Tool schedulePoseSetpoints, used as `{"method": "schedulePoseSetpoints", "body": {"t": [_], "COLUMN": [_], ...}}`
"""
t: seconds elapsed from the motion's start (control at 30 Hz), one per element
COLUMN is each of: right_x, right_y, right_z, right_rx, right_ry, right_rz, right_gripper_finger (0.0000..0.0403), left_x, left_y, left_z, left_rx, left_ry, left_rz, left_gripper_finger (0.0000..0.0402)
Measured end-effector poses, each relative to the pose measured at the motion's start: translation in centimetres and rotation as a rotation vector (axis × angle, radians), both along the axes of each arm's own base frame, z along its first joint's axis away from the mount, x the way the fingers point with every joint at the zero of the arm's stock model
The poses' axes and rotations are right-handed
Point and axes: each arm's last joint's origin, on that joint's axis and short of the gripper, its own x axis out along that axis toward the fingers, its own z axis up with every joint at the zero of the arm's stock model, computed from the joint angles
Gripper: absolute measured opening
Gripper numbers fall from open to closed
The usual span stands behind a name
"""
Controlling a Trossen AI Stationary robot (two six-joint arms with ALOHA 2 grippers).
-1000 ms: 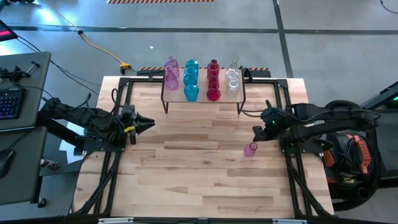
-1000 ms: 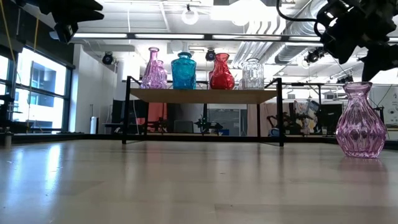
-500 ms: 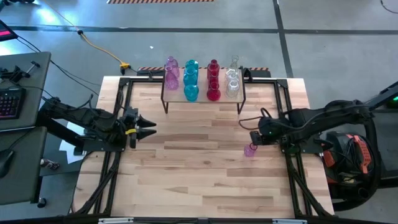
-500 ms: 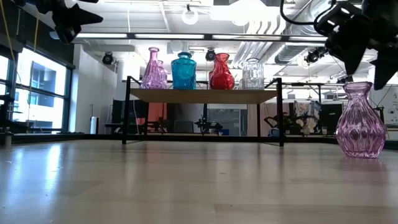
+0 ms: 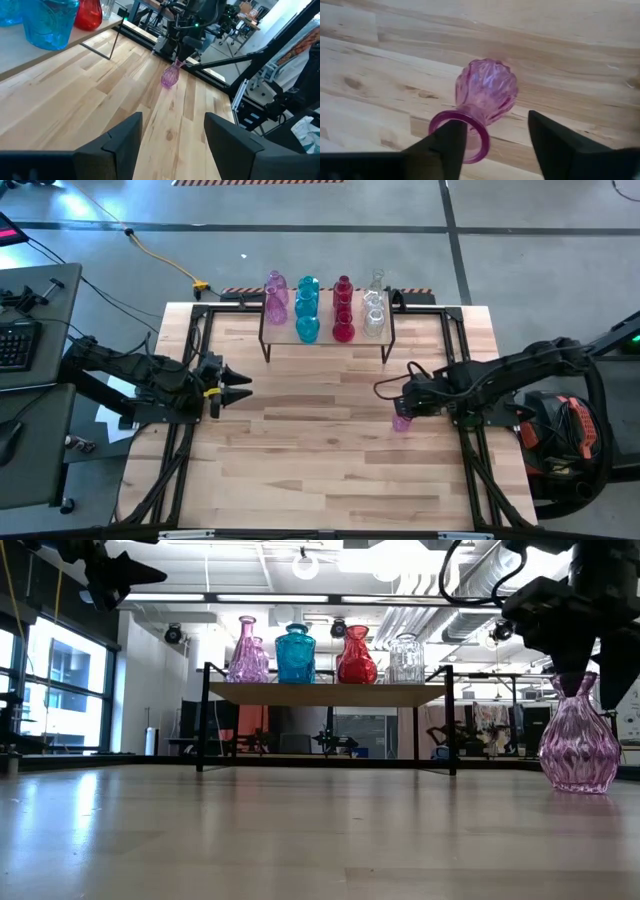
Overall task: Sort vases onto shelf
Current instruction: Put the violet vase on the shelf aligned with the other violet vases
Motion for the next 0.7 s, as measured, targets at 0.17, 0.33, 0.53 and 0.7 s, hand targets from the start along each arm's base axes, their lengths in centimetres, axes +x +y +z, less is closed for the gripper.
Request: {"method": "schedulePoseSetpoints", "body": {"t": [0.17, 0.33, 0.53, 0.7], "right_x": [0.4, 0.6, 1.1, 2.0], "right_y": [0.1, 0.1, 0.2, 0.4], "right_z": [0.0, 0.1, 0.3, 0.8], "right_rx": [0.005, 0.009, 0.037, 0.060], "right_ry": [-0.030, -0.052, -0.108, -0.211], "right_rz": [0.000, 0.001, 0.005, 0.011], "right_gripper_finger": [0.0110, 0.0017, 0.0017, 0.0006], "left_x": [0.0, 0.0, 0.0, 0.0], "left_y": [0.0, 0.0, 0.0, 0.0], "left_z": [0.0, -0.1, -0.1, -0.1], "left_rx": [0.001, 0.003, 0.028, 0.072], "left_ry": [0.002, 0.008, 0.011, 0.016], "left_rz": [0.000, 0.000, -0.007, -0.018], "left_gripper_finger": [0.0203, 0.0202, 0.0201, 0.0200]}}
